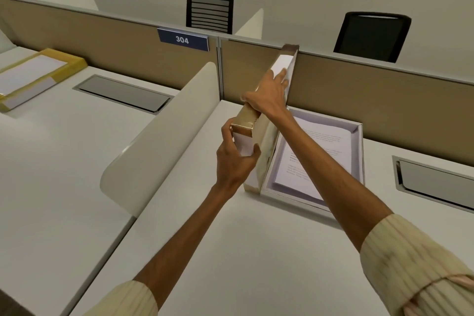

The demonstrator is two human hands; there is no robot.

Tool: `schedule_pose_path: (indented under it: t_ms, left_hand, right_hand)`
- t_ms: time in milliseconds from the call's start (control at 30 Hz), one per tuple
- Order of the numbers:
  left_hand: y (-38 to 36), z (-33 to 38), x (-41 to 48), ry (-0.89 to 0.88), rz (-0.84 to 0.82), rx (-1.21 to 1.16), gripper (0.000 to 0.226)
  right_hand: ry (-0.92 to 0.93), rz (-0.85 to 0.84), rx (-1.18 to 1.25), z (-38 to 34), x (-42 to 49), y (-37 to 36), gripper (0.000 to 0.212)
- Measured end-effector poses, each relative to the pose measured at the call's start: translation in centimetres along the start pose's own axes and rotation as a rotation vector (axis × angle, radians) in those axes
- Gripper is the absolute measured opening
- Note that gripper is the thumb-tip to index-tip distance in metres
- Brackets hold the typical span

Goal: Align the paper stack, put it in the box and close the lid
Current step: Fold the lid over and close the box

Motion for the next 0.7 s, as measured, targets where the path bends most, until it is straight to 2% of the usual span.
schedule_pose_path:
  t_ms: [133,200,267,333,367,467,533,700]
  left_hand:
    - [-1.7,0.7,-1.1,-0.04,-0.051,0.068,0.081]
    - [-2.0,0.7,-1.5,-0.008,-0.152,-0.009,0.074]
    - [-2.5,0.3,-1.6,0.132,-0.249,-0.206,0.06]
    - [-3.6,-1.2,-1.0,0.414,-0.28,-0.421,0.059]
    - [-4.2,-2.1,-0.8,0.56,-0.306,-0.416,0.061]
    - [-4.9,-5.5,-0.7,0.864,-0.515,-0.055,0.059]
    - [-5.1,-6.8,-1.4,1.016,-0.597,0.008,0.075]
    - [-6.6,-7.1,-1.0,1.019,-0.648,-0.011,0.091]
  right_hand:
    - [-0.037,0.079,0.056,1.9,-0.1,1.1,0.079]
    - [-0.053,0.1,0.074,3.2,-0.1,2.0,0.074]
    - [-0.079,0.127,0.09,4.7,-0.2,3.1,0.07]
    - [-0.102,0.138,0.102,6.4,-0.3,4.0,0.071]
    - [-0.114,0.132,0.109,7.3,-0.4,4.4,0.075]
    - [-0.153,0.112,0.147,10.2,-1.0,5.2,0.083]
    - [-0.172,0.111,0.184,12.3,-1.4,5.6,0.086]
    - [-0.169,0.105,0.249,16.6,-2.1,5.9,0.085]
Point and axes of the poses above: each hand's wrist, its own x-axis towards the middle knuckle, its own y-axis out of the back of the hand, z = x × y, the point moved 3 cm from there along x, towards the middle knuckle, and after that the axes turned 10 degrees about -x, right-handed, at the moved point
